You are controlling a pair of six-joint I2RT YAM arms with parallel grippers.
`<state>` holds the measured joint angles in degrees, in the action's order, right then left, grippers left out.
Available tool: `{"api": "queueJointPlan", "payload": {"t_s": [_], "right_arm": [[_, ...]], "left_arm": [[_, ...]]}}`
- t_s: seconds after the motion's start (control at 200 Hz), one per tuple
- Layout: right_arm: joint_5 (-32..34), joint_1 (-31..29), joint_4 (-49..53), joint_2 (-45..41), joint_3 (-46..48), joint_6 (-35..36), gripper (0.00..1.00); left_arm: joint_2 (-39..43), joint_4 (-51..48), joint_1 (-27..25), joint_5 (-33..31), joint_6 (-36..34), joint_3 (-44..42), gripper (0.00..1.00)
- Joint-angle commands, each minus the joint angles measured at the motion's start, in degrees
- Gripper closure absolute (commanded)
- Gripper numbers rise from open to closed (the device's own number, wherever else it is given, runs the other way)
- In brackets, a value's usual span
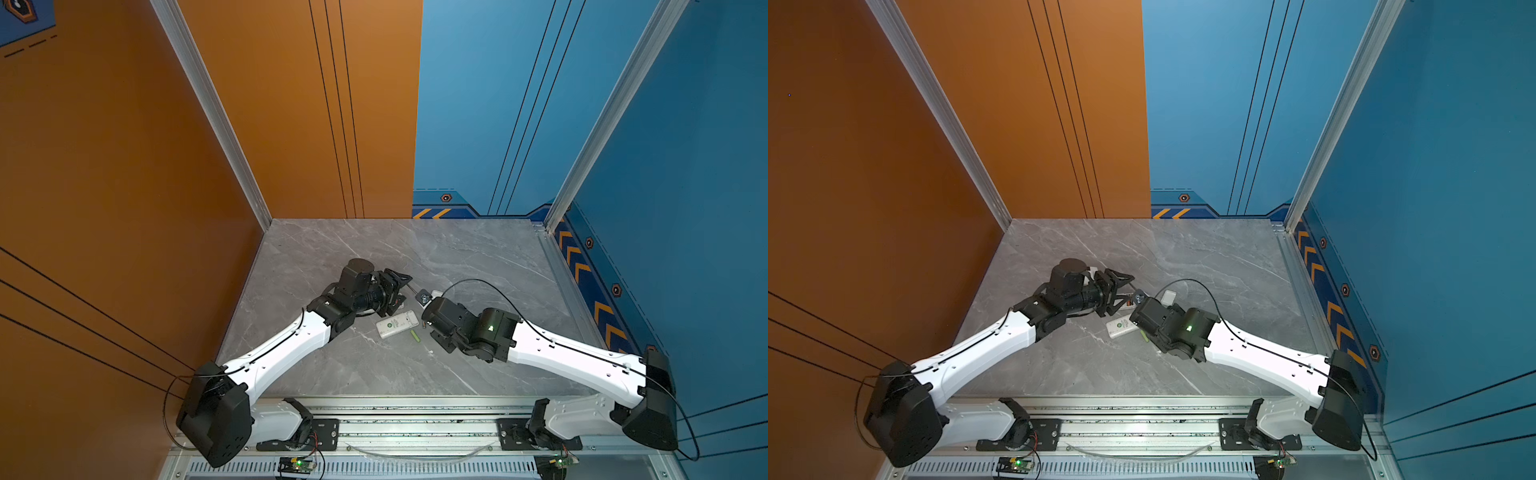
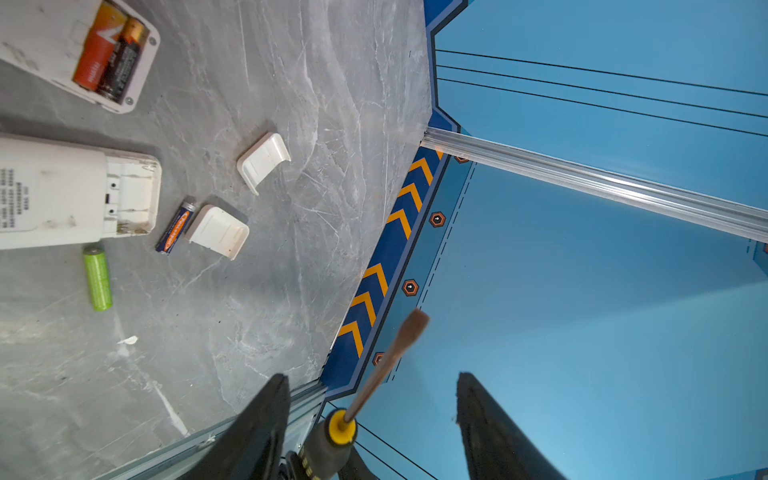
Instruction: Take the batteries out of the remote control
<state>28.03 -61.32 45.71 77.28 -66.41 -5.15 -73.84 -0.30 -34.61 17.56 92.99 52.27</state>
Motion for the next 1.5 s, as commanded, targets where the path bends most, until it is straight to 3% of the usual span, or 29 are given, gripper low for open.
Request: {"api": "queueJointPlan", "payload": {"t_s": [0.0, 0.26, 0.375, 0.43, 0.465, 0.485, 0.56, 0.681, 0.766, 0.921, 1.001, 1.091, 1.241, 1.496], "right_arm": [[7.44, -2.47, 1.57, 1.0, -2.28, 3.75, 1.0], [16.22, -7.95, 1.3, 3.73, -2.23, 12.2, 1.0], [17.23, -8.29, 0.43, 3.51, -1.26, 14.96, 1.0], [17.48, -8.22, 0.13, 3.01, -1.5, 15.8, 1.0], [16.82, -7.96, -0.16, 2.43, -2.05, 15.91, 0.94], [15.5, -7.58, -0.29, 1.87, -2.67, 15.87, 0.89], [7.49, -5.34, -0.95, -0.91, -5.59, 13.56, 0.48], [-14.87, 3.44, -4.1, -8.18, -10.07, 4.7, 0.24], [-27.98, 13.69, -10.03, -13.33, -10.12, -3.76, 0.07], [-54.74, 34.83, -18.87, -13.1, -9.83, -20.09, 0.04], [-63.77, 38.69, -24.46, -10.73, -8.49, -22.75, 0.0], [-65.84, 38.47, -26.11, -8.4, -8.34, -19.29, 0.0], [-71.69, 38.67, -26.66, -3.21, -9.21, -16.51, 0.0], [-70.71, 38.21, -20.01, 0.43, -10.93, -9.05, 0.01]], "left_arm": [[-0.07, 2.45, -0.72, -1.66, 2.66, -2.1, 0.37], [-0.35, 2.92, -0.75, -2.65, 3.55, -5.39, 0.69], [-0.33, 5.74, -0.64, -3.19, 4.79, -8.08, 1.0], [-0.11, 5.54, -0.56, -3.15, 4.63, -8.46, 1.0], [-0.06, 6.73, -0.54, -3.0, 5.25, -9.05, 1.0], [0.09, 7.73, -0.55, -3.01, 5.84, -9.6, 1.0], [0.15, 12.13, -0.27, -2.75, 8.93, -10.82, 1.0], [-0.1, 19.14, 1.35, -1.9, 13.99, -10.36, 1.0], [-0.79, 25.31, 2.65, -1.56, 18.85, -10.02, 1.0], [-3.35, 39.63, 3.21, -5.72, 30.73, -11.49, 1.0], [-5.26, 45.0, 2.88, -7.83, 35.68, -10.73, 1.0], [-7.14, 48.1, 1.59, -10.37, 40.34, -9.76, 1.0], [-9.04, 50.37, 0.52, -11.57, 42.48, -7.65, 1.0], [-8.86, 50.75, -0.52, -12.79, 42.84, -7.62, 1.0]]}}
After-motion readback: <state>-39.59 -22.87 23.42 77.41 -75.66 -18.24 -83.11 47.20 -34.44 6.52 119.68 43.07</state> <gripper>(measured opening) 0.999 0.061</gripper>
